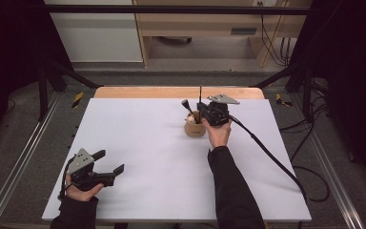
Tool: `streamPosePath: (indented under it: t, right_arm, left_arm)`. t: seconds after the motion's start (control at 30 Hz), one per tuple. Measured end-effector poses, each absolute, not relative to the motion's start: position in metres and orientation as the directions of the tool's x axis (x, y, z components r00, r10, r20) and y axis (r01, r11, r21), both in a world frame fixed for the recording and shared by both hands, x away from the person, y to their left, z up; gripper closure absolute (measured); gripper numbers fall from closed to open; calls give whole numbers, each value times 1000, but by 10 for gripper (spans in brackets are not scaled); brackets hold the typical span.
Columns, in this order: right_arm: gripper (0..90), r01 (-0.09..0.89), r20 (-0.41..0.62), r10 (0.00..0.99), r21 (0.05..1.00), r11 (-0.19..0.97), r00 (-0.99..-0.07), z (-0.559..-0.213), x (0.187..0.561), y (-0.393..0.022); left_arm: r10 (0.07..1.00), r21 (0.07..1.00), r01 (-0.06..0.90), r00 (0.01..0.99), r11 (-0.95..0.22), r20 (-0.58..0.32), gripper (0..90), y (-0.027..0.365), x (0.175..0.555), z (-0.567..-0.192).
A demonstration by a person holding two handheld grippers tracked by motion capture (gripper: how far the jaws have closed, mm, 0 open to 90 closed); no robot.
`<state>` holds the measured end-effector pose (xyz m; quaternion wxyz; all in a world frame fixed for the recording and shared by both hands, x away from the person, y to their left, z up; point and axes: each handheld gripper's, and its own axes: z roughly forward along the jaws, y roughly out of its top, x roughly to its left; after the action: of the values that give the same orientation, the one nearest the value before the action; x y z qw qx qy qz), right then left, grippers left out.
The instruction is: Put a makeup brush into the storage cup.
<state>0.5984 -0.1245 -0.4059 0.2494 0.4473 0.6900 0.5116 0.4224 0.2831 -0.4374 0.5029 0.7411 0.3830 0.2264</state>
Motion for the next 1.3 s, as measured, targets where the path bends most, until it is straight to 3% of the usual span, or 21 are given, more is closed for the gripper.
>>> streamPosePath:
  t: [0.77,1.3]
  right_arm:
    - [848,419,97,878,899,125,-469,-428,595,-128]
    - [758,417,67,864,892,172,-499,-417,571,-142]
  left_arm:
    - [797,919,342,602,-194,-56,70,283,423,-438]
    - [797,917,344,602,-201,-51,72,282,422,-437]
